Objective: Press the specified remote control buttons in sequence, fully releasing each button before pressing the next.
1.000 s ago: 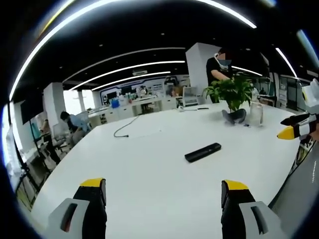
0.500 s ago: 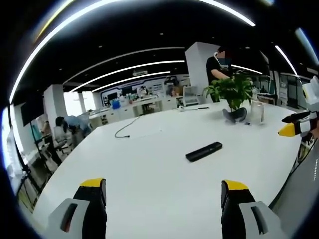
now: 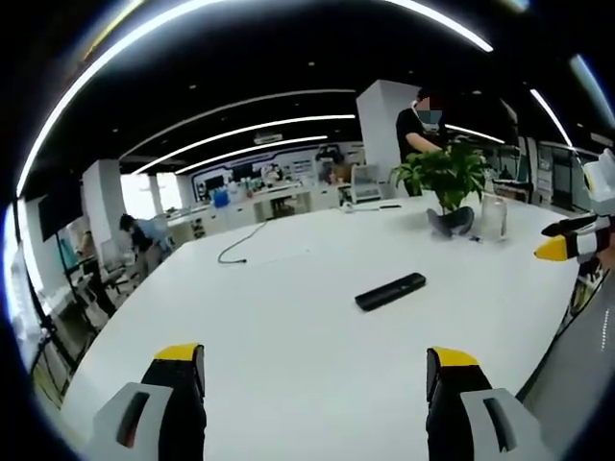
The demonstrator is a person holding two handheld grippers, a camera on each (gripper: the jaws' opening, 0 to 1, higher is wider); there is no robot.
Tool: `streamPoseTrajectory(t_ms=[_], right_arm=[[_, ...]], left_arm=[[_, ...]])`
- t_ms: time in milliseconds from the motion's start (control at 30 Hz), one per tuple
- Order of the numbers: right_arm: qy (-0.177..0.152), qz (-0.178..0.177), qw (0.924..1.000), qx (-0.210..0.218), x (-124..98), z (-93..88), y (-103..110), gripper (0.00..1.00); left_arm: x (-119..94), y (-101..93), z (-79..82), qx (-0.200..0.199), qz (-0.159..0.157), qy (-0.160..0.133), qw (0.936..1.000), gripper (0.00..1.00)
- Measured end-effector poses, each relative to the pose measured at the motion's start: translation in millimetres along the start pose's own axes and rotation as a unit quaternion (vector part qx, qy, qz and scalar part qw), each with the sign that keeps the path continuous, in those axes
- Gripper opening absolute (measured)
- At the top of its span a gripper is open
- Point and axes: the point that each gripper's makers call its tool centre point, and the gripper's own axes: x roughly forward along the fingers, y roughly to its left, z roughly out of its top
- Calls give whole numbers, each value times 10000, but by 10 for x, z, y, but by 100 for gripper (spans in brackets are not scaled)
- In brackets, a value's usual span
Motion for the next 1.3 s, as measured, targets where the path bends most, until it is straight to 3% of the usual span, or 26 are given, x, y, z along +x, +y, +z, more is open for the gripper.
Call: streamPoseTrajectory(t_ms=[167, 400, 633, 1200, 1300], right_arm=[[-4, 9, 10000, 90, -2, 0, -10, 77], [63, 107, 9999, 32, 11, -22, 37, 76], [115, 109, 9999, 19, 17, -39, 35, 74], [211, 92, 9997, 9, 33, -66, 22, 73], [231, 103, 9997, -12, 34, -71, 30, 73]], left_arm=[[13, -55, 23, -168, -215, -58, 9996, 100], [94, -91, 37, -275, -413, 79, 9987, 99], [170, -143, 148, -340, -547, 56, 9979, 98], [587, -298, 183, 39, -977, 392, 9944, 89], [684, -316, 152, 76, -1068, 551, 9927, 83]])
